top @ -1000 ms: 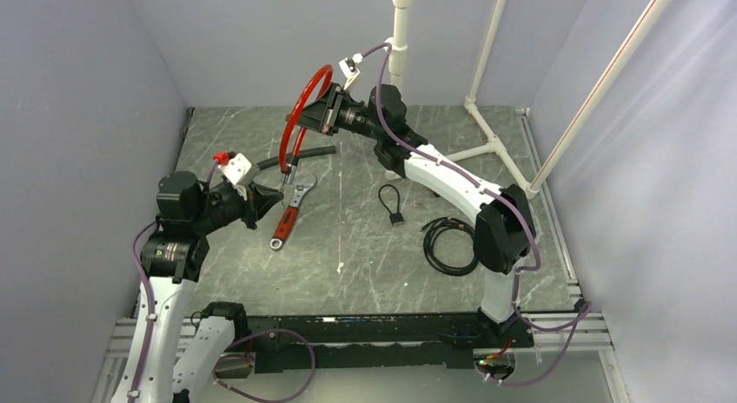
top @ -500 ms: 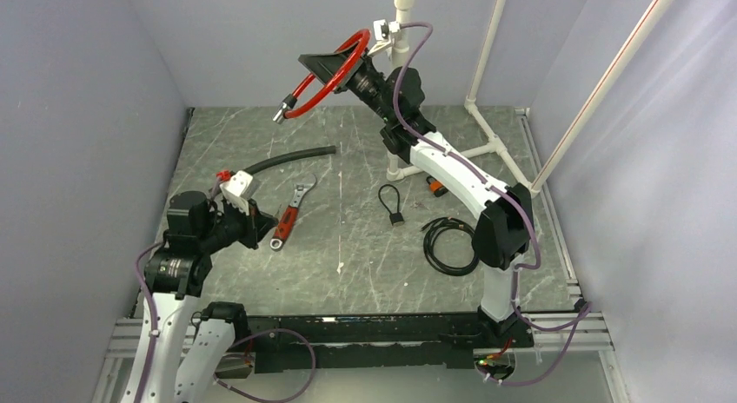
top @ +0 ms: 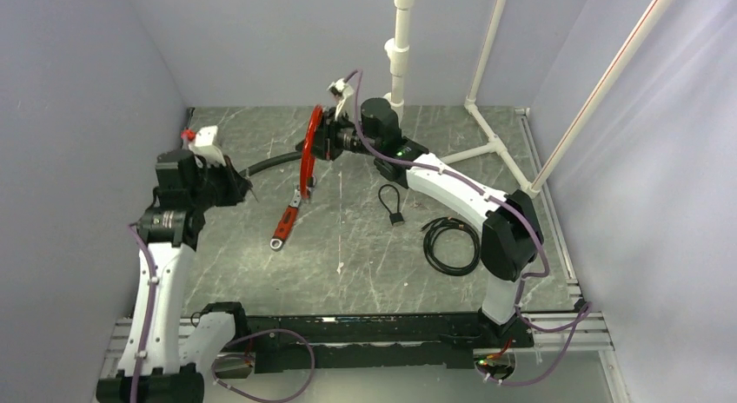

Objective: Lock with the key
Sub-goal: Place the lock at the center of the board.

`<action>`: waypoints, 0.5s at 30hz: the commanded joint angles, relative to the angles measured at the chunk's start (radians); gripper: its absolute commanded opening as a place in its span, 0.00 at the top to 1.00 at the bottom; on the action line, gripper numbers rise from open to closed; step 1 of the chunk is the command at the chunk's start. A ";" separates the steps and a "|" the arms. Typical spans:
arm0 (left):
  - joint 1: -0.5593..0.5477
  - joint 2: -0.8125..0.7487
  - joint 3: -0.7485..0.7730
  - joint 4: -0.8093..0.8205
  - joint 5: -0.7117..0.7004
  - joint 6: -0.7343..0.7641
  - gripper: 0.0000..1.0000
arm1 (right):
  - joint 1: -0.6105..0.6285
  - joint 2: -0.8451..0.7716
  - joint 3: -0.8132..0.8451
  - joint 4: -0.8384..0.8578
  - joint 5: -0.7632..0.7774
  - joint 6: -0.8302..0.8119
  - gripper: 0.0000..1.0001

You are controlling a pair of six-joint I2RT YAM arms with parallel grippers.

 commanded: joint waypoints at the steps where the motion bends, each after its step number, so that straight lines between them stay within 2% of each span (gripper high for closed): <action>1: 0.085 0.113 0.122 0.007 -0.030 -0.083 1.00 | -0.002 -0.106 -0.002 -0.294 -0.067 -0.352 1.00; 4: 0.108 0.187 0.170 -0.010 -0.011 -0.071 1.00 | 0.016 -0.074 0.031 -0.542 0.014 -0.487 1.00; 6: 0.112 0.216 0.186 0.007 -0.009 -0.053 1.00 | 0.019 -0.042 0.045 -0.643 0.070 -0.480 1.00; 15: 0.113 0.264 0.200 0.039 0.002 -0.029 1.00 | 0.023 0.064 0.019 -0.690 0.243 -0.208 1.00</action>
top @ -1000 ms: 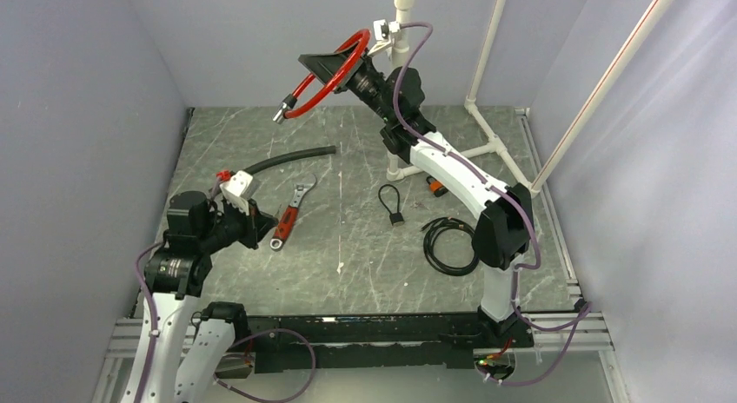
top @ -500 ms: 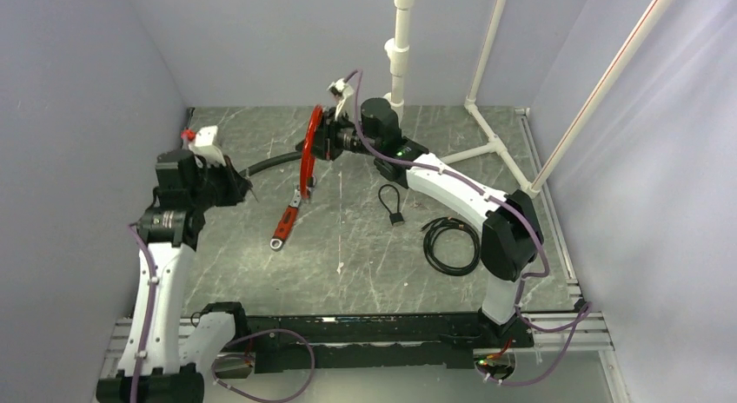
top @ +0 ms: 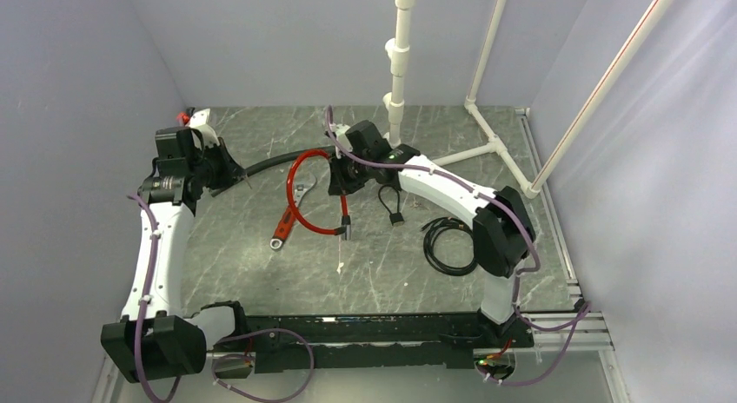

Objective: Lock with the key
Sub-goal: Place the lock at the center of the board.

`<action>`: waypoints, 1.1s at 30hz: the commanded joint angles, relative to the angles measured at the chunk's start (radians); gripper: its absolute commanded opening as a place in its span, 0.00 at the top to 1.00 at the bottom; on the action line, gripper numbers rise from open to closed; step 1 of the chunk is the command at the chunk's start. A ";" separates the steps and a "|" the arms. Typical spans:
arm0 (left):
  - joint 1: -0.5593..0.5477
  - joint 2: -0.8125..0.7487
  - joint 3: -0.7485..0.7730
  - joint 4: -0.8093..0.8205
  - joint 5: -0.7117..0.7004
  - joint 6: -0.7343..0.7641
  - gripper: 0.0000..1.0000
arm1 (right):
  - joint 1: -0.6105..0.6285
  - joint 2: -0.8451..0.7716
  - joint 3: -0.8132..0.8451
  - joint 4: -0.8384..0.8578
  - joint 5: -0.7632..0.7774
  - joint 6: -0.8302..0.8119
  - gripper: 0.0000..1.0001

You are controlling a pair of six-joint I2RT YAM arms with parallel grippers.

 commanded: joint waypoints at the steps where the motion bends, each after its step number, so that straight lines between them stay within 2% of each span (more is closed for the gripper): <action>1: 0.004 -0.005 0.045 0.031 0.012 0.014 1.00 | 0.004 0.056 0.032 -0.036 0.101 0.133 1.00; 5: 0.005 -0.013 0.037 0.020 -0.005 0.024 1.00 | 0.002 0.112 0.038 -0.075 0.125 0.198 1.00; 15: 0.005 -0.033 0.012 0.027 0.002 0.028 1.00 | -0.020 0.129 -0.064 -0.089 0.160 0.298 0.99; 22: 0.005 -0.033 -0.008 0.042 0.000 0.029 1.00 | -0.036 0.127 -0.107 -0.100 0.177 0.336 0.81; 26: 0.005 -0.031 -0.019 0.050 0.006 0.028 1.00 | -0.039 0.133 -0.105 -0.099 0.169 0.347 0.63; 33: 0.005 -0.026 -0.030 0.064 0.067 0.071 1.00 | -0.043 0.131 -0.089 -0.088 0.141 0.343 0.50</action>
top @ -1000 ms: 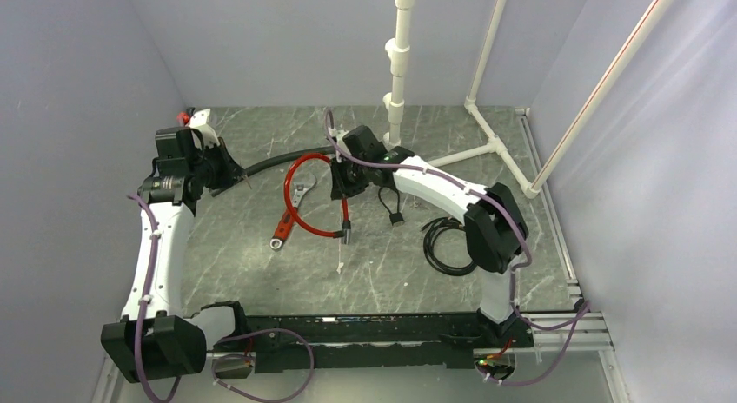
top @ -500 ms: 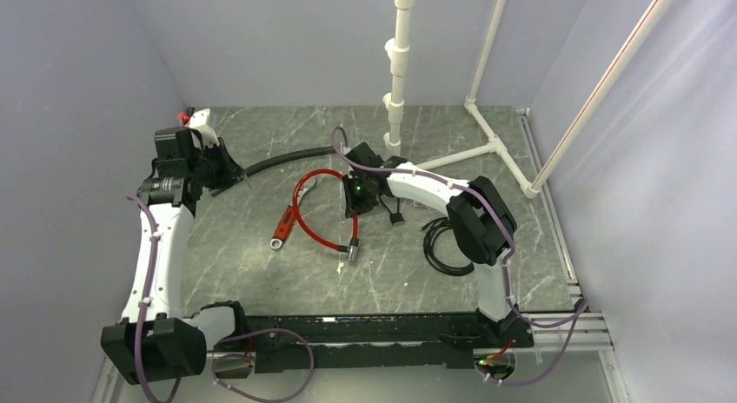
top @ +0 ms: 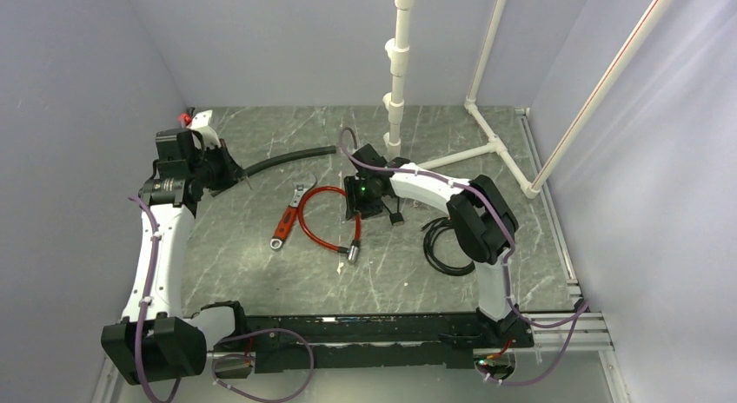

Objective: Lock with the key
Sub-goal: Place the lock at the center of the board, then place the key at the center of the board.

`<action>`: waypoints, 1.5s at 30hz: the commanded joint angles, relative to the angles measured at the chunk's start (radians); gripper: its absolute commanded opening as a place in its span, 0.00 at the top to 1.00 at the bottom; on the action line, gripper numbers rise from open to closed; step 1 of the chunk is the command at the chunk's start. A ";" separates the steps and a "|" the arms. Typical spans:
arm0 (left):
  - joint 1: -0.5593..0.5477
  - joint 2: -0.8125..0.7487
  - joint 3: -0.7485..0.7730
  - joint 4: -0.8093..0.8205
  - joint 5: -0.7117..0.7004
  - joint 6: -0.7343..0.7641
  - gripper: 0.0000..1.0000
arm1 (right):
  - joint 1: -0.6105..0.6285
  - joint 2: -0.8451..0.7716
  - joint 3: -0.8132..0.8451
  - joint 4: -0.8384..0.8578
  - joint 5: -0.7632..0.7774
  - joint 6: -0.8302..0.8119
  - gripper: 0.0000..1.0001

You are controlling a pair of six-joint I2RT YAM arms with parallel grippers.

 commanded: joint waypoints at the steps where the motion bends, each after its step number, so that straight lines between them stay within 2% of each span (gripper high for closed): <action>1: 0.005 -0.020 -0.020 0.056 0.094 0.060 1.00 | -0.005 -0.038 0.026 0.024 -0.041 -0.009 0.47; 8: -0.012 -0.024 -0.155 0.204 0.493 0.157 1.00 | -0.005 -0.217 -0.042 0.168 -0.134 -0.106 0.33; 12: -0.085 0.038 -0.171 0.241 0.530 0.180 1.00 | -0.005 -0.366 -0.147 0.268 -0.151 -0.172 0.28; 15: -0.153 0.101 -0.190 0.320 0.544 0.115 1.00 | -0.005 -0.476 -0.233 0.302 -0.144 -0.222 0.24; 22: -0.417 0.294 -0.245 0.600 0.446 -0.055 1.00 | -0.034 -0.707 -0.391 0.282 -0.009 -0.345 0.12; 28: -0.573 0.513 -0.172 0.753 0.388 -0.143 1.00 | -0.091 -0.830 -0.434 0.242 0.039 -0.373 0.08; 33: -0.641 0.676 -0.089 0.791 0.343 -0.177 1.00 | -0.123 -0.877 -0.452 0.223 0.065 -0.378 0.07; 42: -0.668 0.792 -0.005 0.749 0.219 -0.204 1.00 | -0.155 -0.901 -0.468 0.220 0.031 -0.395 0.05; 43: -0.669 0.797 0.005 0.732 0.211 -0.196 0.98 | -0.157 -0.904 -0.472 0.223 0.026 -0.397 0.05; 45: -0.670 0.803 0.018 0.704 0.215 -0.185 0.87 | -0.158 -0.905 -0.474 0.224 0.013 -0.405 0.04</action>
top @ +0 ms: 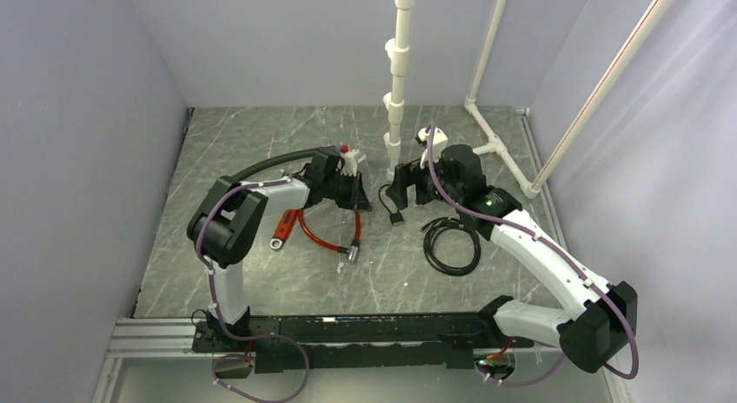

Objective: Lock with the key
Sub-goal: Place the key at the center of the board, then reset both arms

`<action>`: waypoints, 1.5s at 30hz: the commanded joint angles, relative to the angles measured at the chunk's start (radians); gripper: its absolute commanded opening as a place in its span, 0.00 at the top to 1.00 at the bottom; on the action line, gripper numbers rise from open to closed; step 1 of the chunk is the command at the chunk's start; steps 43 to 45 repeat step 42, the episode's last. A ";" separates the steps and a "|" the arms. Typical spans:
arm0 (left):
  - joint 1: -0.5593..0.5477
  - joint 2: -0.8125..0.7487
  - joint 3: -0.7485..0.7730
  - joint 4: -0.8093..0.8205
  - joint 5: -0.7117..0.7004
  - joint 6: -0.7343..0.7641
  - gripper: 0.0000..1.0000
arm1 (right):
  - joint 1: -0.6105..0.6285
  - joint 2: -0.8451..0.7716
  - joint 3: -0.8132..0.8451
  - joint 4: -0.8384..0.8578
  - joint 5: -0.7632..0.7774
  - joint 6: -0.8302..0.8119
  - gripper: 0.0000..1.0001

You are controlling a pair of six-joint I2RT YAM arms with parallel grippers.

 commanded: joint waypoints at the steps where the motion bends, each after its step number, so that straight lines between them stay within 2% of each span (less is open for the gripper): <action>1: -0.006 0.009 0.060 -0.038 -0.035 0.014 0.81 | -0.007 -0.030 -0.011 0.008 -0.018 -0.030 0.04; 5: -0.006 -0.035 0.054 -0.073 -0.025 0.059 0.58 | -0.019 -0.031 -0.017 0.013 -0.026 -0.038 0.03; 12: 0.018 -0.222 0.051 -0.219 0.004 0.150 0.02 | -0.056 -0.060 -0.048 0.009 -0.026 -0.048 0.02; 15: 0.066 -0.324 0.075 -0.336 0.013 0.208 0.01 | -0.094 -0.085 -0.065 -0.003 -0.014 -0.057 0.01; 17: 0.114 -0.350 0.151 -0.506 0.015 0.284 0.01 | -0.132 -0.095 -0.077 -0.010 -0.009 -0.063 0.00; 22: 0.344 -0.285 0.372 -0.916 0.088 0.372 0.00 | -0.235 -0.112 -0.107 -0.034 0.003 -0.061 0.00; 26: 0.479 -0.245 0.447 -1.091 -0.036 0.394 0.01 | -0.333 -0.120 -0.129 -0.066 -0.020 -0.072 0.00; 30: 0.534 -0.272 0.417 -1.127 -0.134 0.480 0.00 | -0.416 -0.101 -0.156 -0.086 -0.062 -0.097 0.00; 35: 0.565 -0.329 0.301 -1.072 -0.185 0.520 0.00 | -0.498 -0.070 -0.190 -0.075 -0.116 -0.154 0.00; 45: 0.564 -0.370 0.227 -0.974 -0.236 0.527 0.01 | -0.530 -0.041 -0.139 -0.109 -0.193 -0.230 0.00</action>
